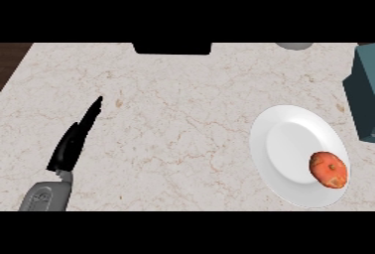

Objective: Pick the lemon from the plate and place it in the cardboard box

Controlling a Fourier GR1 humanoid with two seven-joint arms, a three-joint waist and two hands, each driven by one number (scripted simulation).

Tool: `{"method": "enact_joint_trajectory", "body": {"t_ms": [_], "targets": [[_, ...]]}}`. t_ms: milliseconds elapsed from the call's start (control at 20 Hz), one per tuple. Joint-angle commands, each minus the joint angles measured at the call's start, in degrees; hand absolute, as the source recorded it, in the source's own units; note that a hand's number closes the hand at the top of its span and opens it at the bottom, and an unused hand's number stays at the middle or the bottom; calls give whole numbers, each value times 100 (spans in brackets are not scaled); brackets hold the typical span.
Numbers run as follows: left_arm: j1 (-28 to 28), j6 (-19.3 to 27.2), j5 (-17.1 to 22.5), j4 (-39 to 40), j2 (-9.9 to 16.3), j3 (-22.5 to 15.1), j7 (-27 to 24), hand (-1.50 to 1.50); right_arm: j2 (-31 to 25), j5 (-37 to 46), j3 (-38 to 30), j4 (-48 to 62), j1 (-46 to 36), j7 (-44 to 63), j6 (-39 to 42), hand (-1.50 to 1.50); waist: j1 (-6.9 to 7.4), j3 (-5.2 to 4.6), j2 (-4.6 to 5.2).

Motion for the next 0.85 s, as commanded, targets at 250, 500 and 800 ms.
{"method": "enact_joint_trajectory", "body": {"t_ms": [250,500,800], "targets": [[135,-32,17,-21,27,23,-175,0,-728,-417,-494,1072,581,-1119,-82,-150,41,15,28],[103,72,-75,93,-36,-17,-240,0,-1229,-505,-588,1353,838,-1136,304,-150,31,26,48],[-45,-70,19,-44,31,24,-33,0,-1147,-443,-499,1474,1122,-1686,271,-150,90,40,43]]}}
